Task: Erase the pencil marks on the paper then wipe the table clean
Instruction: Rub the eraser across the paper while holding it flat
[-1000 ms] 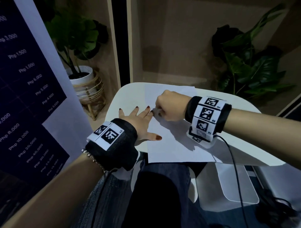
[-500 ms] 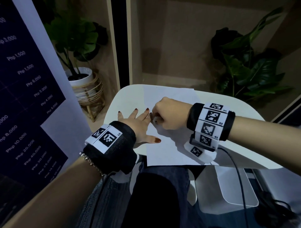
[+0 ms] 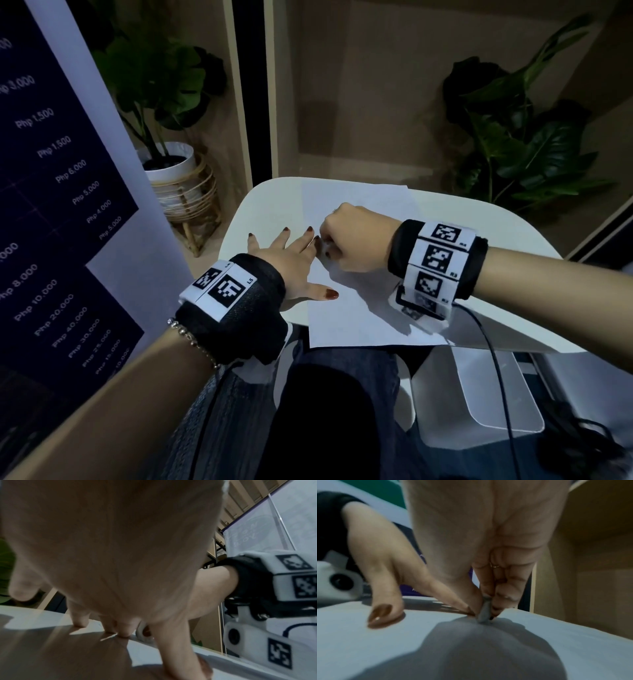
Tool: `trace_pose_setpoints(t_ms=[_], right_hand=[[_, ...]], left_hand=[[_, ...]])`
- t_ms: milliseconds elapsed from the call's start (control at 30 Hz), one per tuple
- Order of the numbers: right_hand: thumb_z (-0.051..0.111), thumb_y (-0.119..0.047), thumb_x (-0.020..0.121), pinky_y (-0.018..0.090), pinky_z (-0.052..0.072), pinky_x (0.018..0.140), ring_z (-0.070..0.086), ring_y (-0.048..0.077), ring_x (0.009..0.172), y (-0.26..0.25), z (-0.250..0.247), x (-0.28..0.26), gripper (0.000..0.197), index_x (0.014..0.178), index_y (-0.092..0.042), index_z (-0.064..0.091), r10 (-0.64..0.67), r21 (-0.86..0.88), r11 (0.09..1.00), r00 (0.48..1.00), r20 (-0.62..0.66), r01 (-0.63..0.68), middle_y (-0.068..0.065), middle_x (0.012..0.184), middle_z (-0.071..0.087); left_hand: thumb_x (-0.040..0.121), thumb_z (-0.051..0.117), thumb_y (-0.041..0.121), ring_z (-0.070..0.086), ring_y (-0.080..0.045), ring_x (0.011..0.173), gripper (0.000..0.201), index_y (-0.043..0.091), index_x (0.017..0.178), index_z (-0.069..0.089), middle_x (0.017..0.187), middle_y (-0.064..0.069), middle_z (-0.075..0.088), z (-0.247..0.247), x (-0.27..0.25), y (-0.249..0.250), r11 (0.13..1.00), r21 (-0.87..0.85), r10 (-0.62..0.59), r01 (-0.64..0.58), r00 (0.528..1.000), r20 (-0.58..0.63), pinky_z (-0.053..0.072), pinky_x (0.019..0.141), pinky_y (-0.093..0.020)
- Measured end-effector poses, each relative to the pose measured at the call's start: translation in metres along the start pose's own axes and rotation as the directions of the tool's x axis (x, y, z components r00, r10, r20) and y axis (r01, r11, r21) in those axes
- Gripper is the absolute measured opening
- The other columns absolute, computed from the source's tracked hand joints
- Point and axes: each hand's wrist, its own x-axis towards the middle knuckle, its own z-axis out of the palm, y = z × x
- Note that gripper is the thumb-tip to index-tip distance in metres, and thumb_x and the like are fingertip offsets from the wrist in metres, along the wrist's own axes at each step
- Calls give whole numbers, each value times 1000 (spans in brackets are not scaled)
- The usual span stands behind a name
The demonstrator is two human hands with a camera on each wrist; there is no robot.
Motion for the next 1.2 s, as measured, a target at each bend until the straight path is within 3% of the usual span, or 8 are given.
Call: trace_pose_setpoints(t_ms=[133, 233, 433, 633, 800, 900, 1100, 1200], right_hand=[[50, -18, 91, 31, 43, 63, 55, 31, 72, 4, 1, -3, 20, 73, -12, 50, -7, 53, 999, 1000, 20, 5, 7, 70, 50], [48, -20, 93, 32, 41, 63, 55, 32, 74, 7, 4, -3, 27, 68, -12, 45, 50, 34, 998, 999, 1, -50, 8, 70, 48], [57, -21, 91, 22, 41, 60, 50, 14, 60, 11, 8, -19, 23, 84, -6, 72, -68, 201, 977, 997, -30, 73, 7, 73, 68], [66, -25, 91, 20, 30, 57, 52, 15, 59, 65, 6, -66, 16, 83, -13, 71, 127, 287, 958, 922, -367, -18, -2, 64, 64], [72, -27, 89, 15, 43, 59, 60, 5, 64, 86, 43, -127, 16, 103, -24, 64, 245, 461, 884, 919, -308, -81, -9, 64, 63], [70, -26, 90, 18, 46, 61, 63, 5, 65, 84, 66, -156, 8, 94, -30, 64, 345, 514, 847, 876, -337, -135, -11, 67, 66], [66, -27, 93, 22, 43, 57, 56, 10, 57, 85, 89, -167, 13, 83, -20, 62, 532, 800, 580, 815, -230, -153, -1, 69, 64], [65, -28, 94, 28, 44, 61, 58, 14, 60, 85, 92, -163, 15, 82, -19, 61, 562, 817, 554, 795, -228, -157, 2, 70, 64]], left_hand=[[87, 37, 75, -15, -22, 150, 100, 24, 155, -15, 160, 13, -24, 0, 0, 0, 1000, 5, 4, -4, 1000, -2, 1, 115, -67], [88, 36, 75, -15, -22, 150, 99, 24, 155, -16, 160, 12, -24, 0, 0, 0, 1000, 11, 2, -2, 1000, -8, 1, 115, -67], [88, 37, 74, -16, -21, 150, 98, 26, 155, -16, 160, 13, -25, 0, -2, -1, 1000, -12, 14, -14, 1000, -11, 1, 115, -67], [88, 37, 74, -15, -21, 150, 97, 26, 156, -13, 160, 13, -23, 0, -5, -2, 999, -26, 22, -23, 999, -35, -2, 115, -66], [88, 34, 76, -11, -20, 151, 95, 28, 156, -11, 161, 13, -20, 1, -5, -1, 1000, -19, 12, -13, 997, -71, -3, 115, -66], [89, 37, 74, -10, -20, 151, 94, 29, 156, -11, 162, 12, -17, -1, -7, 1, 999, -40, 12, -15, 997, -70, -3, 115, -65], [95, 48, 55, 15, -19, 149, 87, 31, 156, -8, 164, 5, 1, -22, -12, -7, 906, -410, 36, -103, 985, -168, 17, 117, -34], [96, 50, 49, 25, -20, 146, 80, 35, 156, -1, 161, 0, 17, -26, -9, -11, 789, -609, -51, -82, 979, -199, 24, 109, -26]])
